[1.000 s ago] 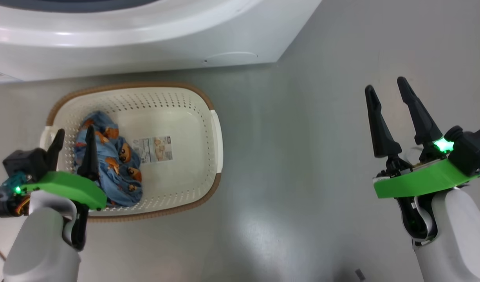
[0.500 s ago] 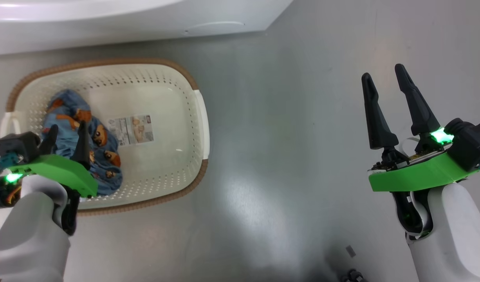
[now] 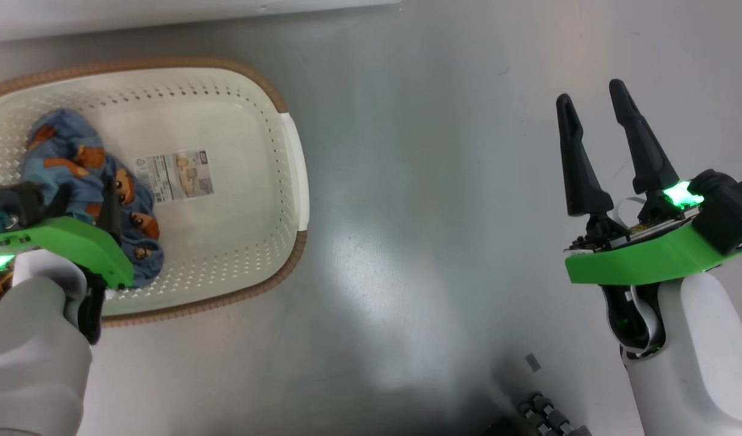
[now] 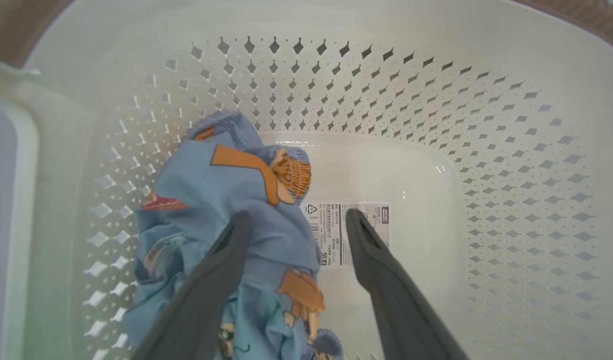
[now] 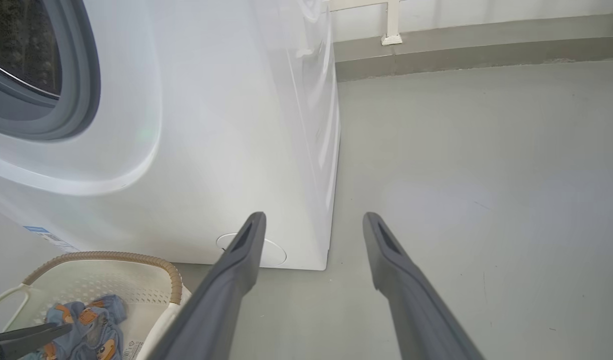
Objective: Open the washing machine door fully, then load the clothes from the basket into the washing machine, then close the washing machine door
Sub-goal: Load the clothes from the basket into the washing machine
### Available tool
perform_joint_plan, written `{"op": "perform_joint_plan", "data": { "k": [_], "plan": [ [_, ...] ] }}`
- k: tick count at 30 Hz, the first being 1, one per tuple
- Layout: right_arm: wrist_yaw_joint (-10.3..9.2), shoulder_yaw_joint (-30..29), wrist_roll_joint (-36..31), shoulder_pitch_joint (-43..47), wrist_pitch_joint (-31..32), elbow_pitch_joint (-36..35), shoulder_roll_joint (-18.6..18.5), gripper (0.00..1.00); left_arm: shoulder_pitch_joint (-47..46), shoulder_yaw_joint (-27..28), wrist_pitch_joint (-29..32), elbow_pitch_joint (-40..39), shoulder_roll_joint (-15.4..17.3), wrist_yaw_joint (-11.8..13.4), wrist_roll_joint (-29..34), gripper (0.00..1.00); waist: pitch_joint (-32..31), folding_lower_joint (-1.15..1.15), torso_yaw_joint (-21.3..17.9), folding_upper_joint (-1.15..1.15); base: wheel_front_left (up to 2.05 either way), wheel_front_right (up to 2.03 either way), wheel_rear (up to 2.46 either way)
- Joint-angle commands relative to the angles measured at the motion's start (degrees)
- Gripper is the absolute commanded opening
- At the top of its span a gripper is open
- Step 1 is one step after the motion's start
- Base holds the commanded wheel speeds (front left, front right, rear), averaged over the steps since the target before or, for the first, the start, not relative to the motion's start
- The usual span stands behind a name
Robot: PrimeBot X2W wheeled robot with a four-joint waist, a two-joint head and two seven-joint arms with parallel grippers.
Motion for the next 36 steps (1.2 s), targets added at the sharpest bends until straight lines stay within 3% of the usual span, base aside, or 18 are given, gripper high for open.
{"op": "perform_joint_plan", "data": {
  "k": [1,15,26,27,28,29,36],
  "plan": [
    [0.16,1.02,-0.51,1.15,-0.27,-1.6,0.34,1.0,0.16,0.68,0.37,0.74,2.09,-0.18,-0.33,1.0,0.72,0.0,-0.25,0.0,0.0,0.0,0.0],
    [0.16,1.75,-0.66,0.32,-0.27,-1.65,0.63,1.0,-2.77,-0.85,7.81,4.42,2.35,-0.09,-1.17,1.0,3.09,0.0,-1.63,0.0,0.0,0.0,0.0],
    [0.16,1.92,-0.34,0.11,-0.27,-1.34,0.73,1.0,-3.13,-2.74,14.73,5.02,4.14,3.18,-0.17,0.98,3.38,0.0,-3.02,0.0,0.0,0.0,0.0],
    [0.16,1.93,-0.34,0.12,-0.27,-1.32,0.76,1.0,-3.15,-2.76,14.89,5.04,4.2,3.5,-0.2,0.56,3.34,0.0,-3.06,0.0,0.0,0.0,0.0],
    [0.16,1.93,-0.34,0.14,-0.27,-1.28,0.79,1.0,-3.16,-2.79,15.08,5.05,4.21,3.82,-0.23,0.35,3.31,0.0,-3.09,0.0,0.0,0.0,0.0],
    [0.16,1.93,-0.33,0.15,-0.27,-1.25,0.83,1.0,-3.19,-2.81,15.11,5.06,4.31,4.05,-0.26,0.0,3.3,0.0,-3.13,0.0,0.0,0.0,0.0],
    [0.16,1.94,-0.36,-0.03,-0.27,-0.96,1.0,1.0,-3.17,-2.85,13.9,5.1,4.49,4.03,-0.73,0.0,2.85,0.0,-3.06,0.0,0.0,0.0,0.0]
  ]
}}
